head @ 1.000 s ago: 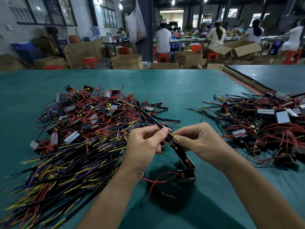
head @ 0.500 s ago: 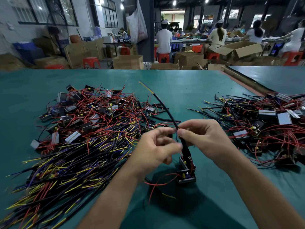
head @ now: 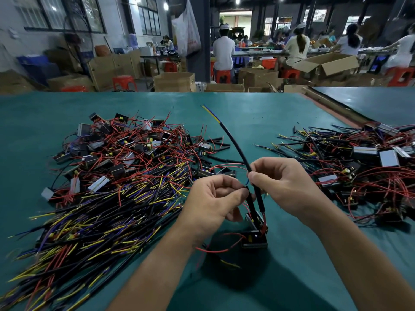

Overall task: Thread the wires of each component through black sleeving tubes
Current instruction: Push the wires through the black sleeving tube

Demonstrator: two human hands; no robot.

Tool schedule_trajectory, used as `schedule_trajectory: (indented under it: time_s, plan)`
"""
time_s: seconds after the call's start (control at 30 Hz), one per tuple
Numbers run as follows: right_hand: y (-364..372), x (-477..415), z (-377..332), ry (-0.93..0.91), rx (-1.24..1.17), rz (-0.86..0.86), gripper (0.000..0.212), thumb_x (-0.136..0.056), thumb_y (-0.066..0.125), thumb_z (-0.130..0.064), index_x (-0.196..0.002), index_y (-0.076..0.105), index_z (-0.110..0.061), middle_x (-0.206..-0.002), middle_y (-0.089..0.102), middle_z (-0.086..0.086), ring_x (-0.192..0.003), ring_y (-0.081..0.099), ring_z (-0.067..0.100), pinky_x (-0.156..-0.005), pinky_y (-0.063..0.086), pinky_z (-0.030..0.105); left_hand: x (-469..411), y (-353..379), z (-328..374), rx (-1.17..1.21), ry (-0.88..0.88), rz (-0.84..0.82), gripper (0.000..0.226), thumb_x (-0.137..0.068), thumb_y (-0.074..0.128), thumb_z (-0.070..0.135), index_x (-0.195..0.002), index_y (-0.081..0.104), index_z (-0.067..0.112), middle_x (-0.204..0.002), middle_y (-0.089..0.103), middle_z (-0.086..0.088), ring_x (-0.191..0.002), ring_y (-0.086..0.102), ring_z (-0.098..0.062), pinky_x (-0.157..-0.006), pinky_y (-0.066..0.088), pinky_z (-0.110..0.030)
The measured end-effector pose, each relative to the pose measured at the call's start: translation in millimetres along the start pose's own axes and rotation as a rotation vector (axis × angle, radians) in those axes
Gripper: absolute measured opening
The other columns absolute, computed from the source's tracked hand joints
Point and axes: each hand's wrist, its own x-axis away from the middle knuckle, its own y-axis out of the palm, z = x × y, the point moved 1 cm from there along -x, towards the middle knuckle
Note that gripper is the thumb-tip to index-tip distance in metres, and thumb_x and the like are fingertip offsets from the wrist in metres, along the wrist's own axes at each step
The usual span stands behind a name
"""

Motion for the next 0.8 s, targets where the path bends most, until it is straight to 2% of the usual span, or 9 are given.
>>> schedule_trajectory:
  time_s: [0.1, 0.23, 0.37, 0.5, 0.67, 0.8]
  plan:
    - [1.1, 0.7, -0.4, -0.012, -0.025, -0.052, 0.020, -0.090, 0.059, 0.003, -0.071, 0.059, -0.001, -0.054, 0.055, -0.008, -0.050, 0.049, 0.003, -0.052, 0.039, 0.012, -0.7, -2.1, 0.0, 0.028, 0.040, 0.026, 0.006, -0.086, 0.067, 0.002, -0.084, 0.063, 0.006, -0.069, 0.073, -0.003, -0.039, 0.049, -0.010, -0.042, 0.045, -0.020]
    - [-0.5, 2.5, -2.6, -0.011, -0.043, -0.074, 0.016, -0.089, 0.062, 0.001, -0.073, 0.061, 0.001, -0.061, 0.054, -0.001, -0.057, 0.045, 0.008, -0.055, 0.037, 0.016, -0.9, -2.5, -1.2, 0.061, 0.087, 0.052, 0.006, -0.084, 0.069, 0.001, -0.082, 0.067, 0.007, -0.064, 0.071, -0.001, -0.039, 0.046, -0.009, -0.041, 0.041, -0.016]
    - [-1.2, 3.2, -5.8, -0.010, -0.103, -0.057, 0.014, -0.089, 0.062, 0.003, -0.076, 0.065, -0.001, -0.062, 0.060, 0.001, -0.053, 0.050, 0.006, -0.054, 0.041, 0.013, -1.2, -2.0, -1.4, 0.123, 0.073, 0.054, 0.004, -0.079, 0.071, 0.006, -0.081, 0.068, 0.006, -0.065, 0.071, -0.004, -0.039, 0.043, -0.008, -0.040, 0.038, -0.015]
    - [1.0, 3.9, -5.9, -0.053, -0.132, -0.013, 0.011, -0.090, 0.060, 0.004, -0.080, 0.066, 0.006, -0.051, 0.060, -0.007, -0.045, 0.053, 0.000, -0.049, 0.040, 0.008, -0.1, -1.5, -0.9, 0.127, 0.045, 0.026, 0.011, -0.069, 0.073, 0.019, -0.075, 0.071, 0.010, -0.066, 0.071, -0.004, -0.039, 0.042, -0.007, -0.040, 0.037, -0.015]
    - [4.2, 4.0, -5.4, -0.037, -0.150, -0.009, 0.012, -0.086, 0.066, 0.000, -0.078, 0.074, -0.004, -0.071, 0.069, 0.014, -0.060, 0.058, 0.011, -0.055, 0.046, 0.015, -1.5, -3.1, -0.2, 0.173, 0.030, 0.074, 0.020, -0.067, 0.073, 0.017, -0.081, 0.071, 0.004, -0.069, 0.069, -0.009, -0.040, 0.041, -0.008, -0.040, 0.035, -0.015]
    - [2.6, 3.2, -0.5, 0.020, -0.230, -0.039, 0.008, -0.083, 0.067, -0.005, -0.080, 0.074, -0.004, -0.065, 0.070, 0.002, -0.056, 0.061, 0.005, -0.055, 0.049, 0.014, -2.7, -4.3, -2.1, 0.133, 0.024, 0.103, 0.015, -0.080, 0.070, 0.007, -0.089, 0.070, -0.003, -0.077, 0.065, -0.022, -0.041, 0.042, -0.008, -0.041, 0.036, -0.016]
